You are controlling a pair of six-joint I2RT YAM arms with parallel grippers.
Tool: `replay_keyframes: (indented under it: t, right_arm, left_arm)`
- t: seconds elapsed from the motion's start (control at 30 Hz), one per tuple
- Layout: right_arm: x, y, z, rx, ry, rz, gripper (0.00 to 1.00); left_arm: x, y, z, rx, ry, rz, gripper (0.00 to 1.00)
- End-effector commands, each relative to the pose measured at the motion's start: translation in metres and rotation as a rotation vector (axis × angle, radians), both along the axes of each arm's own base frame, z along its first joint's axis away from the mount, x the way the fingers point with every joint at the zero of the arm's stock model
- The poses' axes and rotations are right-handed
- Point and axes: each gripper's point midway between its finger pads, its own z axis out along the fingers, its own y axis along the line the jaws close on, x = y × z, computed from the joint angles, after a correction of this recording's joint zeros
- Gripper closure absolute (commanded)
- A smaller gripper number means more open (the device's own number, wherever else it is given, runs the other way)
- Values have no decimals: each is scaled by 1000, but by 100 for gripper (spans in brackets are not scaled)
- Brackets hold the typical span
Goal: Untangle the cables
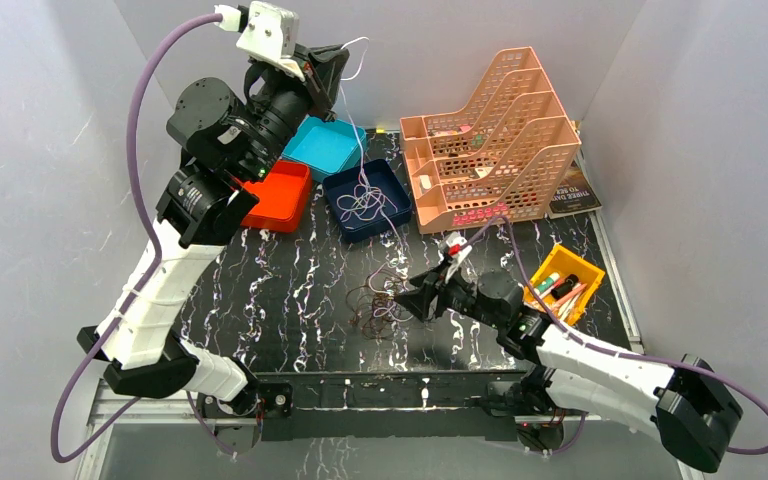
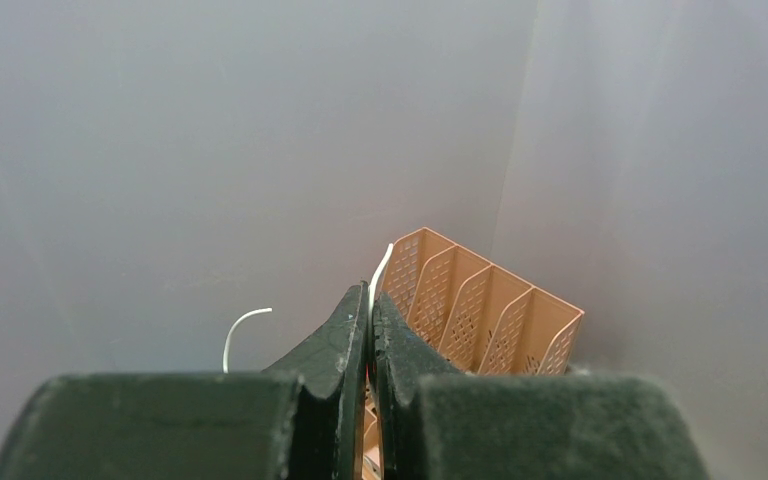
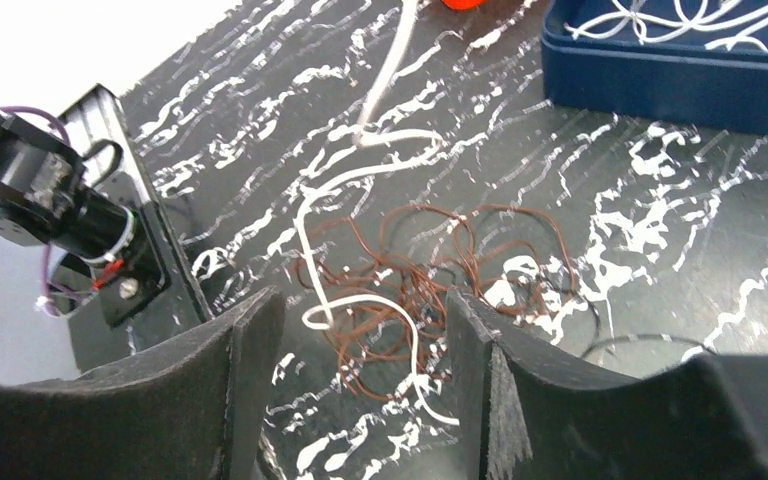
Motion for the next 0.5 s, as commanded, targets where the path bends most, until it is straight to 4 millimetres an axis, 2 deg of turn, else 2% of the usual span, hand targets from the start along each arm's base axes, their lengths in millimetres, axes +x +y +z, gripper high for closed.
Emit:
replay_keyframes:
  t: [0.0, 0.13, 0.37, 0.43, 0.47]
  right_arm:
    - [2, 22, 51, 120, -20, 51, 31]
    - [6, 31, 47, 116, -4, 64, 30]
    - [13, 48, 25, 67, 27, 94, 31]
    - [13, 52, 22, 65, 37, 110, 34]
    - [13, 54, 22, 71, 40, 115, 42]
  left_arm:
    - [-22, 21, 26, -59, -61, -4, 100]
    - [-24, 23, 28, -66, -62, -5, 100]
    - [-23, 22, 22, -62, -47, -9, 100]
    - [-24, 24, 19, -63, -40, -5, 100]
    - [-24, 24, 16, -64, -37, -5, 100]
